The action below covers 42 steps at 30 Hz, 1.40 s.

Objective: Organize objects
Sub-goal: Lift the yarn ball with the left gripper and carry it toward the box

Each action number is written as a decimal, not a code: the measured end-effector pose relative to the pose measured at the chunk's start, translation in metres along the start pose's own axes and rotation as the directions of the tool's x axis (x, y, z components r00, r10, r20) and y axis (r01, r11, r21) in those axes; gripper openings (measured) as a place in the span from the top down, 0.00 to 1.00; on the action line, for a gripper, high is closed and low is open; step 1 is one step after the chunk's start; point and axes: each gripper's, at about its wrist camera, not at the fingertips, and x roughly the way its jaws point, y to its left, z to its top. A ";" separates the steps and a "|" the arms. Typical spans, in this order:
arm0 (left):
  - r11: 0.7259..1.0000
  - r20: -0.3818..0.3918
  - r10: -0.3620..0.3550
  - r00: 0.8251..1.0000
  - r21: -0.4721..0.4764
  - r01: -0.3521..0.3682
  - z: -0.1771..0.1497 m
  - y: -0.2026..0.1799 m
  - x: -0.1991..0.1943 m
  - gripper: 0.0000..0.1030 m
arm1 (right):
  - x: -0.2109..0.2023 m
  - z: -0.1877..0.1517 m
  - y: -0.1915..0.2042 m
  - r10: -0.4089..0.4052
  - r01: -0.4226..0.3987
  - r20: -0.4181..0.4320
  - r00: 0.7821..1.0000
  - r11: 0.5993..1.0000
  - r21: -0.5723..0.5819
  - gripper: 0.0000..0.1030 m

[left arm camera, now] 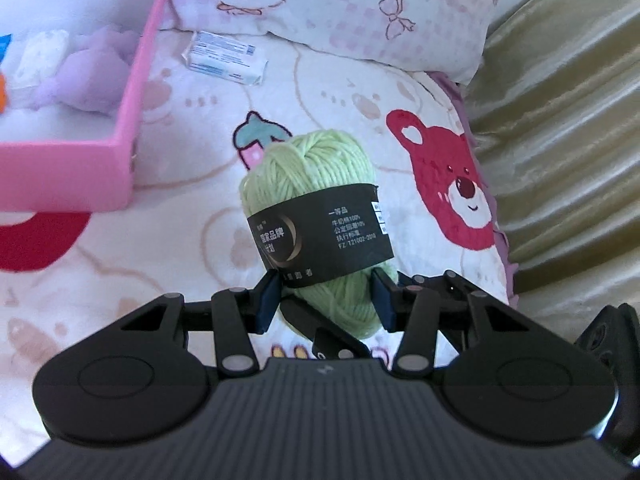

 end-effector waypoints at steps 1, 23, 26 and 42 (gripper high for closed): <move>1.000 0.000 -0.002 1.000 -0.005 0.002 -0.002 0.002 -0.006 0.54 | -0.004 0.000 0.005 0.004 -0.004 0.003 1.000 1.000 -0.007 0.44; 0.999 -0.014 -0.038 0.999 -0.012 0.037 -0.004 0.024 -0.129 0.54 | -0.049 0.056 0.098 0.063 -0.074 -0.056 0.996 0.973 -0.217 0.44; 1.000 0.005 -0.026 1.000 -0.014 0.026 0.002 0.028 -0.146 0.54 | -0.048 0.065 0.110 0.071 -0.079 -0.041 0.997 0.960 -0.269 0.44; 0.992 0.095 0.125 0.988 0.020 -0.128 0.062 0.052 -0.216 0.53 | -0.009 0.144 0.149 0.235 -0.195 0.036 0.971 0.875 -0.444 0.44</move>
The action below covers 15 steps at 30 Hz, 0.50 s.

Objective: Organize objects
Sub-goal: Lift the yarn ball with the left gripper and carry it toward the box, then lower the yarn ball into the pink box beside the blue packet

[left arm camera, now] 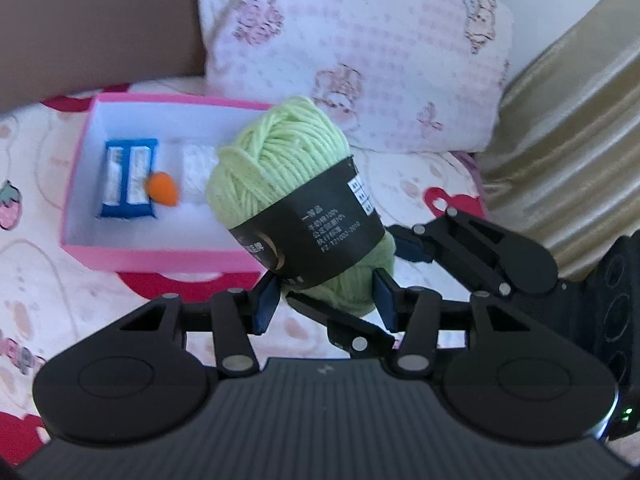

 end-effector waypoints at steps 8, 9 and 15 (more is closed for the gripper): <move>0.995 -0.062 0.054 0.997 -0.082 -0.059 0.030 0.036 0.016 0.52 | 0.051 0.027 -0.014 0.163 -0.166 -0.037 0.986 0.979 -0.118 0.45; 0.993 -0.071 0.053 0.996 -0.103 -0.060 0.033 0.043 0.020 0.52 | 0.057 0.030 -0.014 0.180 -0.185 -0.044 0.983 0.973 -0.137 0.45; 0.972 -0.107 0.032 0.994 -0.228 -0.056 0.044 0.084 0.047 0.52 | 0.104 0.037 -0.021 0.246 -0.264 -0.116 0.962 0.948 -0.178 0.47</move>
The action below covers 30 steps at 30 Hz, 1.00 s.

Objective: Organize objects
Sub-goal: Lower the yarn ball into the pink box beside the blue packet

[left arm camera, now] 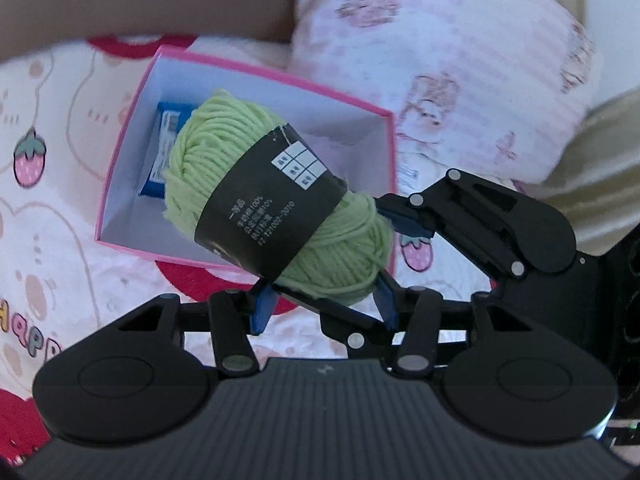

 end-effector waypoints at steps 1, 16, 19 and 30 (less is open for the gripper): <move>1.000 -0.008 0.001 1.000 -0.022 -0.001 0.003 0.006 0.007 0.52 | 0.009 -0.001 -0.004 0.013 -0.013 -0.010 1.000 1.000 0.006 0.47; 0.974 -0.102 0.051 0.993 -0.216 -0.072 0.027 0.067 0.077 0.55 | 0.098 -0.024 -0.044 0.174 -0.168 -0.022 0.984 0.971 0.171 0.48; 0.970 -0.118 0.071 0.990 -0.221 -0.096 0.029 0.073 0.088 0.55 | 0.112 -0.029 -0.049 0.199 -0.187 -0.041 0.979 0.961 0.206 0.48; 0.969 -0.150 0.136 0.979 -0.185 -0.163 0.041 0.082 0.104 0.53 | 0.155 -0.026 -0.065 0.253 -0.188 -0.157 0.955 0.920 0.343 0.36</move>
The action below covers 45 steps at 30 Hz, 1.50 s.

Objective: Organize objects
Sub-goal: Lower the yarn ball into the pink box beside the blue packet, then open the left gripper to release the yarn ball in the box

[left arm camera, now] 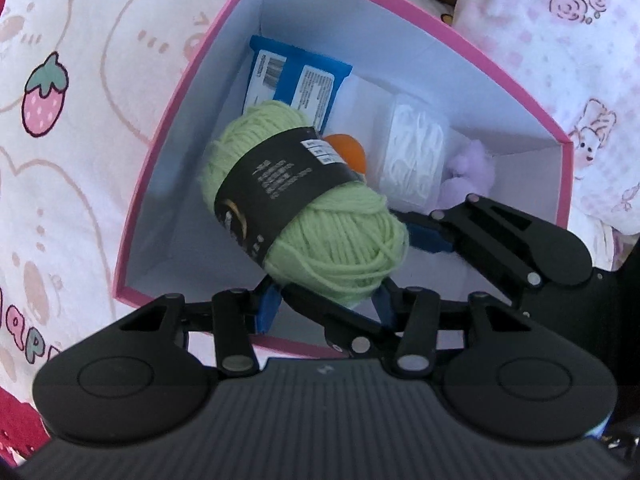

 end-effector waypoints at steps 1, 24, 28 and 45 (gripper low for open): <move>1.000 -0.003 0.000 1.000 0.004 0.000 0.000 0.001 -0.001 0.51 | 0.000 -0.002 0.000 0.000 0.000 0.001 1.000 1.000 -0.002 0.36; 0.989 0.099 0.109 0.989 0.093 -0.118 0.006 0.010 -0.013 0.71 | -0.016 -0.047 -0.038 -0.058 0.100 -0.114 0.992 0.909 0.404 0.34; 0.983 0.130 0.135 0.982 0.106 -0.149 0.006 0.010 -0.015 0.71 | -0.011 -0.052 -0.038 -0.091 0.107 -0.056 0.994 0.887 0.450 0.37; 0.983 0.192 0.099 0.976 0.131 -0.125 -0.008 0.007 -0.034 0.67 | -0.034 -0.050 0.017 -0.255 0.234 0.060 0.965 0.942 0.240 0.49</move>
